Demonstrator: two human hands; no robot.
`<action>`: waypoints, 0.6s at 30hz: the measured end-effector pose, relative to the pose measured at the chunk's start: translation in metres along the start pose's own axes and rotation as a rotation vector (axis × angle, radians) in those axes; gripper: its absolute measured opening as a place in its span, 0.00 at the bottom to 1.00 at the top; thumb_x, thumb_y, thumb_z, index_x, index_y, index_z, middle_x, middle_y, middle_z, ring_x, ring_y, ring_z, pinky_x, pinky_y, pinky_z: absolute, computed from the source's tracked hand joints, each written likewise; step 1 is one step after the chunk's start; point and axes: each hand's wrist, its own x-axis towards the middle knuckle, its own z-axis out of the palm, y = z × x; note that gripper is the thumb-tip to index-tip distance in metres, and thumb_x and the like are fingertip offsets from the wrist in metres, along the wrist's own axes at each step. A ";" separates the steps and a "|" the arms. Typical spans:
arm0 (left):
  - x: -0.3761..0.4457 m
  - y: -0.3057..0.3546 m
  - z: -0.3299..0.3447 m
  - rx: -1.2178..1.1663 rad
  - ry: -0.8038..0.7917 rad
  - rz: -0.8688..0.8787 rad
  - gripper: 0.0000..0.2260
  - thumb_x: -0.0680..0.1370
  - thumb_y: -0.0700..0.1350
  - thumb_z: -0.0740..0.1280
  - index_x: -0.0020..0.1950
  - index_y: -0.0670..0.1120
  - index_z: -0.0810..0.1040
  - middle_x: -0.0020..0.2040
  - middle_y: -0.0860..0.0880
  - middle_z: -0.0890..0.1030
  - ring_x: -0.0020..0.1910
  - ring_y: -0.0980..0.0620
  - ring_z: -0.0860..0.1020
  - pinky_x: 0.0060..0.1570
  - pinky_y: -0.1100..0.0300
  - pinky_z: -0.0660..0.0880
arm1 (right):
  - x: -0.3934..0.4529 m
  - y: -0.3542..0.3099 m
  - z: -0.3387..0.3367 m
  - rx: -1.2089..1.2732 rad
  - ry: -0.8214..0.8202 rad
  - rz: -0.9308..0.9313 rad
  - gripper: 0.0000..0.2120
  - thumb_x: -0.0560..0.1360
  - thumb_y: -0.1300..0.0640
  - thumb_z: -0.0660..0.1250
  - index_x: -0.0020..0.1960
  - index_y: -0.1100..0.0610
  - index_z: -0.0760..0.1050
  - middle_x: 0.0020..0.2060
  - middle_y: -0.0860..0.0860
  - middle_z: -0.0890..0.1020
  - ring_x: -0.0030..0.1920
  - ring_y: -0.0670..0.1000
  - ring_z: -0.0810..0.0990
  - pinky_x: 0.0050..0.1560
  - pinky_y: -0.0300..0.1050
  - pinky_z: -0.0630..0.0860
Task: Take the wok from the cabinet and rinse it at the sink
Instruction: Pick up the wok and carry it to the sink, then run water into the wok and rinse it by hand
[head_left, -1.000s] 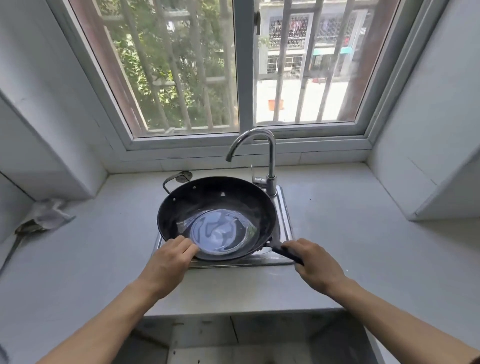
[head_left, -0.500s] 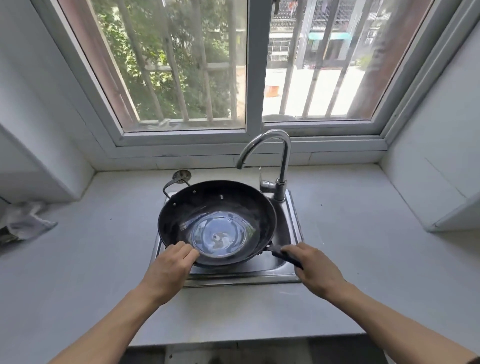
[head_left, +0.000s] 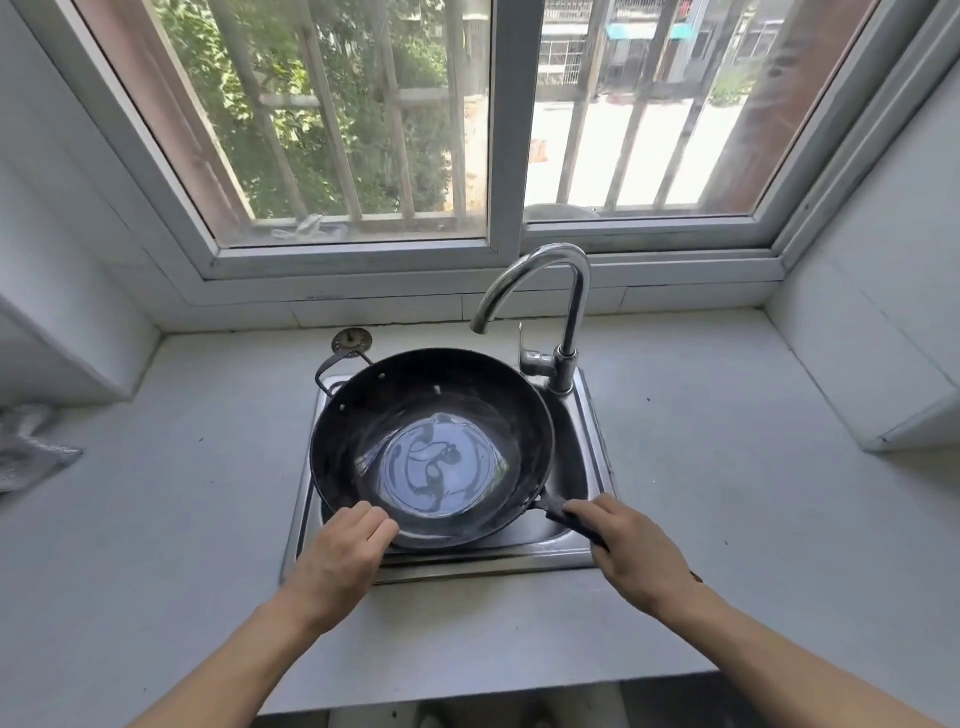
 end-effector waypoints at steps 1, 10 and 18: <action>-0.001 0.001 0.001 0.002 0.002 0.005 0.15 0.64 0.28 0.70 0.38 0.46 0.73 0.36 0.49 0.73 0.35 0.47 0.69 0.32 0.57 0.68 | -0.002 0.001 0.002 0.000 0.001 0.002 0.27 0.72 0.65 0.61 0.64 0.40 0.68 0.49 0.44 0.74 0.44 0.51 0.76 0.39 0.47 0.75; -0.012 0.011 0.015 0.020 0.013 0.046 0.10 0.68 0.29 0.66 0.38 0.44 0.76 0.37 0.47 0.75 0.35 0.46 0.72 0.32 0.54 0.71 | -0.017 0.006 0.018 -0.025 -0.017 0.005 0.24 0.74 0.63 0.63 0.66 0.45 0.68 0.52 0.46 0.76 0.45 0.51 0.76 0.39 0.39 0.68; -0.010 0.017 0.016 0.042 0.027 0.033 0.09 0.68 0.30 0.65 0.39 0.44 0.76 0.37 0.46 0.76 0.35 0.45 0.72 0.33 0.54 0.71 | -0.019 0.008 0.023 -0.024 -0.018 0.034 0.24 0.74 0.63 0.63 0.67 0.46 0.68 0.54 0.46 0.75 0.47 0.54 0.77 0.41 0.46 0.75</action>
